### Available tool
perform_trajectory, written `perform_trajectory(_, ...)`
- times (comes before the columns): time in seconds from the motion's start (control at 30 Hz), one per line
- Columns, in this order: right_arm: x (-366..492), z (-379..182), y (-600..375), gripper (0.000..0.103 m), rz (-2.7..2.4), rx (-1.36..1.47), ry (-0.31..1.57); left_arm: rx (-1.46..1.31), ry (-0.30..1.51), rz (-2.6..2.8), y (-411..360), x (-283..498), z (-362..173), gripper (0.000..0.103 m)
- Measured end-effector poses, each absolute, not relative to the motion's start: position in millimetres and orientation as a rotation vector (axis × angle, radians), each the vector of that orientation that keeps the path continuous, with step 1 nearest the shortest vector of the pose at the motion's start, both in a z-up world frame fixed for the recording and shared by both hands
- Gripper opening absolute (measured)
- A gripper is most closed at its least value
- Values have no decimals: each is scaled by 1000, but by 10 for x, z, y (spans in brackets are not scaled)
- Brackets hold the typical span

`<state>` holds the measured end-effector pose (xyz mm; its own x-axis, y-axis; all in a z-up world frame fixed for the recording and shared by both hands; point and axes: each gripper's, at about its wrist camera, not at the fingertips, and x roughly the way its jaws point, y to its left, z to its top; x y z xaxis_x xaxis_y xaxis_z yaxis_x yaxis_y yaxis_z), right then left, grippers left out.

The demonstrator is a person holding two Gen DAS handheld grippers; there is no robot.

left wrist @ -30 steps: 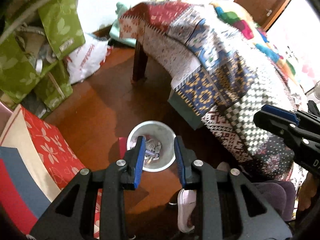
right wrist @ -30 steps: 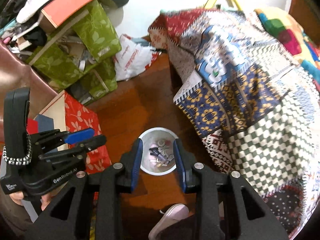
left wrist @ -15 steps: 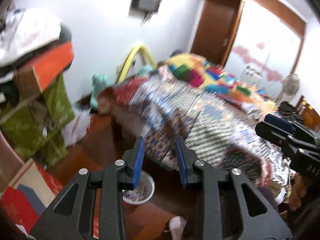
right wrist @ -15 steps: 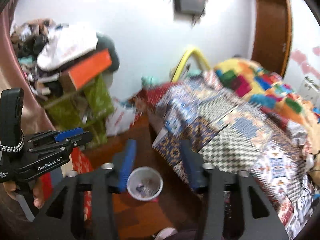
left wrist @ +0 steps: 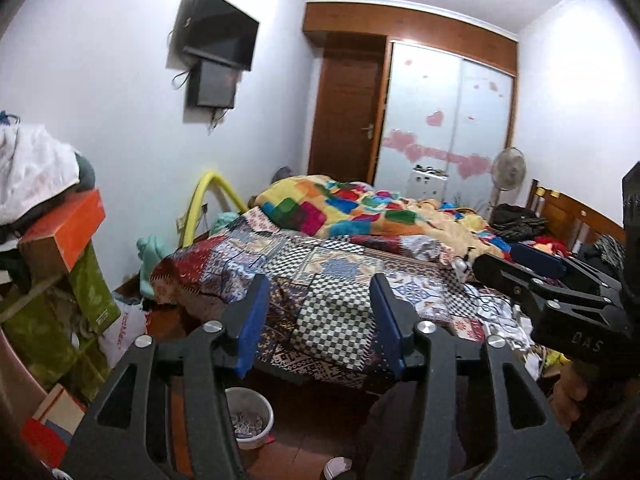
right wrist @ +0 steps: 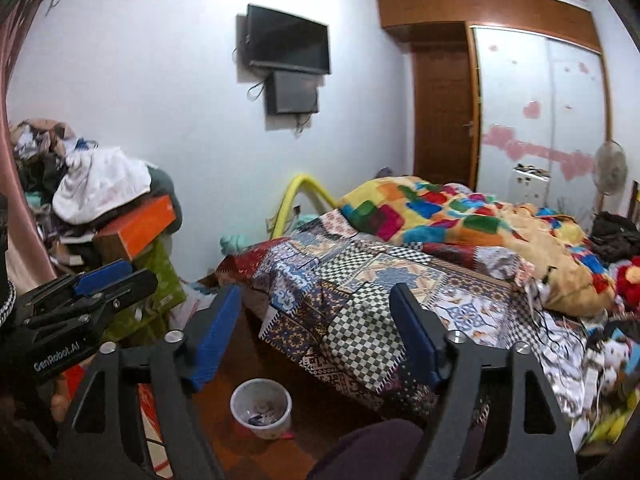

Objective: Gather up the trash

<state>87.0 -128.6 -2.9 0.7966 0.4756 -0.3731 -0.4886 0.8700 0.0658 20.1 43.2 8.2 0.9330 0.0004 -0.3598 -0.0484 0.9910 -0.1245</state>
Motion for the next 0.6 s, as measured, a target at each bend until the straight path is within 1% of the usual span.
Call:
perform_trajectory(0.03, 813, -24, -1304, 76, 496, -27, 382, -127, 363, 19, 392, 136, 89, 65)
perform_trajectory(0.07, 767, -17, -1332, 77, 482, -21, 377, -121, 359, 18, 360, 76, 94, 68)
perform_trajectory(0.1, 726, -18, -1357, 81, 468, -15, 375, -111, 352, 21, 326, 10, 92, 74)
perform_trajectory(0.13, 686, -17, -1367, 87, 449, -8, 367, -104, 348, 23, 304, -29, 91, 79)
perform_trajectory(0.2, 592, -10, -1416, 94, 412, 0, 342, -98, 337, 25, 264, -106, 85, 88)
perform_trajectory(0.23, 564, -4, -1428, 97, 399, 2, 330, -100, 330, 30, 255, -143, 81, 91)
perform_trajectory(0.3, 498, 9, -1451, 103, 361, -2, 302, -103, 320, 31, 239, -196, 78, 92)
perform_trajectory(0.4, 429, 10, -1458, 103, 347, -9, 290, -116, 315, 28, 255, -227, 72, 93)
perform_trajectory(0.6, 378, -18, -1511, 103, 342, -9, 287, -126, 308, 20, 276, -226, 74, 93)
